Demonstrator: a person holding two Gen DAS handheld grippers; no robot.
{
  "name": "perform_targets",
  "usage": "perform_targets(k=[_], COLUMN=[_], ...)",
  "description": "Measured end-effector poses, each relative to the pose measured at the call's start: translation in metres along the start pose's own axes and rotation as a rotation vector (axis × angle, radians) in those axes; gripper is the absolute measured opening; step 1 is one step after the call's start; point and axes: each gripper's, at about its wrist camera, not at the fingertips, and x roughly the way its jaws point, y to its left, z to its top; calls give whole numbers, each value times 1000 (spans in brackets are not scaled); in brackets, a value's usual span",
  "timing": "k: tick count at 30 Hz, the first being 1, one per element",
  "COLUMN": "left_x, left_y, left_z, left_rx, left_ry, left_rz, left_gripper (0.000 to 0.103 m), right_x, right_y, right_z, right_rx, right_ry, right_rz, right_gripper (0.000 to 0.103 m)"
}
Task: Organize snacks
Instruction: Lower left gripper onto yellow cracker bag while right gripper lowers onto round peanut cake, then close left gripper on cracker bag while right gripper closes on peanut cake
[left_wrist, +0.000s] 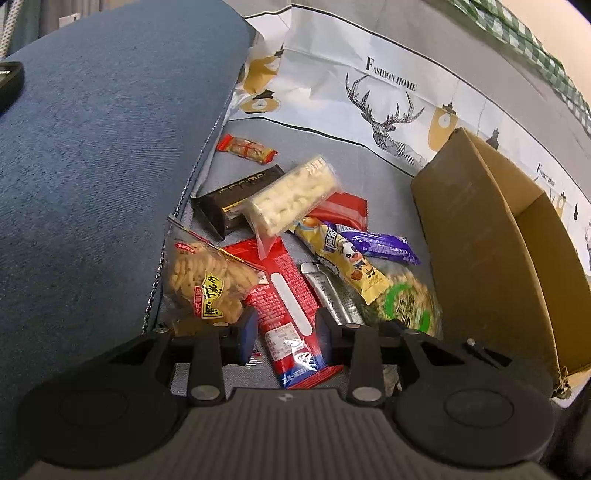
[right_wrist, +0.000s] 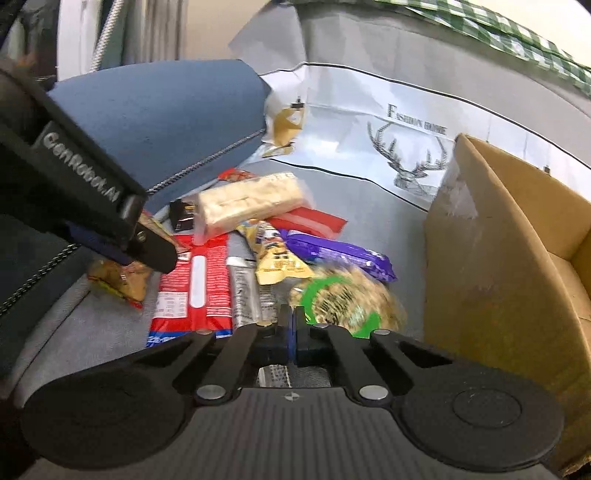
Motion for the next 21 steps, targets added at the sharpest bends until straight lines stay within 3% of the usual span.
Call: perform_targets(k=[6, 11, 14, 16, 17, 18, 20, 21], left_x=[-1, -5, -7, -8, -8, -8, -8, -8], left_y=[0, 1, 0, -3, -4, -4, -5, -4], left_z=[0, -2, -3, -3, -4, -4, -4, -4], left_rx=[-1, -13, -11, -2, 2, 5, 7, 5], left_ry=[-5, -16, -22, -25, -26, -28, -32, -35], left_rz=[-7, -15, -19, -19, -17, -17, -22, -25], left_gripper=[38, 38, 38, 38, 39, 40, 40, 40], right_x=[-21, -43, -48, -45, -44, -44, -45, -45], right_y=[18, 25, 22, 15, 10, 5, -6, -10], right_z=[1, 1, -3, -6, -8, -9, -10, -10], right_rx=[-97, -130, -94, -19, 32, 94, 237, 310], right_ry=[-46, -30, -1, 34, 44, 45, 30, 25], right_rz=[35, 96, 51, 43, 39, 29, 1, 5], right_gripper=[0, 0, 0, 11, 32, 61, 84, 85])
